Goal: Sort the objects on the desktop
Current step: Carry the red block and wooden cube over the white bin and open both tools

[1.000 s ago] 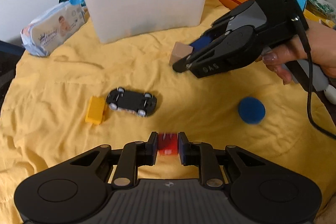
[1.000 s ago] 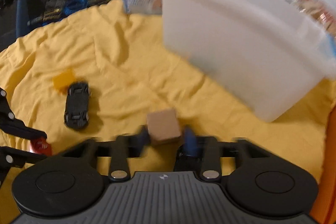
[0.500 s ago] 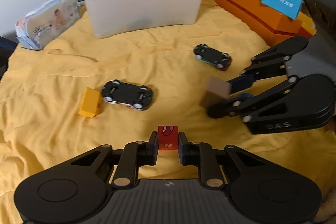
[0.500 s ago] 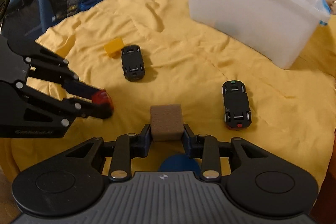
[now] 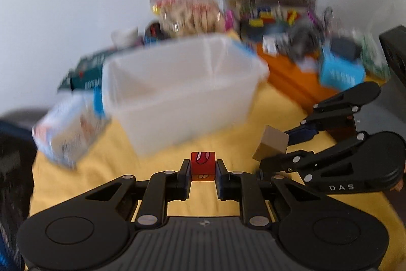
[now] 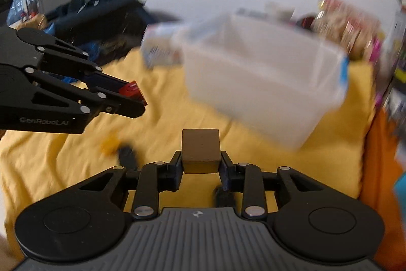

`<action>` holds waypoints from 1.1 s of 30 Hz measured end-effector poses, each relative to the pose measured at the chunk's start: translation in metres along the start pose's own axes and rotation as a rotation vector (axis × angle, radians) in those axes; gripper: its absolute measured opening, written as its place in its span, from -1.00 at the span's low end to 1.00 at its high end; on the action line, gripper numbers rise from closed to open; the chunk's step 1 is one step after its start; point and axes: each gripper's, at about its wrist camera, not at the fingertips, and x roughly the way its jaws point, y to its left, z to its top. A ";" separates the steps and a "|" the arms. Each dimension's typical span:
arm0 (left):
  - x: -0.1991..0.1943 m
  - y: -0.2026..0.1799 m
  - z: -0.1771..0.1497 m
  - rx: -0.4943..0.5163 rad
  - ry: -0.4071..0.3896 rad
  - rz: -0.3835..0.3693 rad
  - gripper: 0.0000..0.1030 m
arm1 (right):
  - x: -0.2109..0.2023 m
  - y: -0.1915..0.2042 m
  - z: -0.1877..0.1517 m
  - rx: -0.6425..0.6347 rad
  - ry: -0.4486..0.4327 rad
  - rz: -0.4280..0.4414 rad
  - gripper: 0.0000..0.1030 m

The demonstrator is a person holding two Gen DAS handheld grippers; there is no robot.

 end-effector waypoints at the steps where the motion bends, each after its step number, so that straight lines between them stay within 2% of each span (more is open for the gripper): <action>1: 0.002 0.004 0.011 0.005 -0.019 0.006 -0.58 | -0.001 -0.006 0.012 0.002 -0.020 -0.019 -0.36; 5: 0.020 0.024 0.055 0.025 -0.083 0.029 -0.58 | 0.004 -0.029 0.055 0.000 -0.077 -0.088 -0.36; 10: 0.060 0.048 0.086 -0.008 -0.076 0.051 -0.58 | 0.035 -0.050 0.090 0.032 -0.071 -0.159 -0.36; 12: 0.078 0.057 0.093 -0.038 -0.055 0.061 -0.58 | 0.052 -0.057 0.094 0.065 -0.045 -0.168 -0.36; 14: 0.095 0.060 0.095 -0.023 -0.029 0.079 -0.58 | 0.064 -0.061 0.090 0.100 -0.016 -0.176 -0.36; 20: 0.130 0.069 0.085 -0.010 0.053 0.093 -0.52 | 0.092 -0.072 0.085 0.148 0.068 -0.212 -0.32; 24: 0.127 0.069 0.078 -0.004 0.048 0.075 -0.19 | 0.090 -0.070 0.084 0.140 0.064 -0.225 -0.10; 25: 0.125 0.068 0.078 -0.001 0.046 0.075 -0.18 | 0.088 -0.070 0.084 0.139 0.059 -0.229 -0.03; 27: 0.115 0.067 0.078 -0.004 0.029 0.073 -0.14 | 0.083 -0.070 0.085 0.140 0.048 -0.232 -0.02; 30: 0.097 0.065 0.077 -0.026 -0.005 0.076 0.06 | 0.074 -0.069 0.087 0.145 0.025 -0.234 0.00; 33: 0.070 0.060 0.069 -0.041 -0.039 0.065 0.16 | 0.056 -0.064 0.085 0.126 -0.010 -0.229 0.00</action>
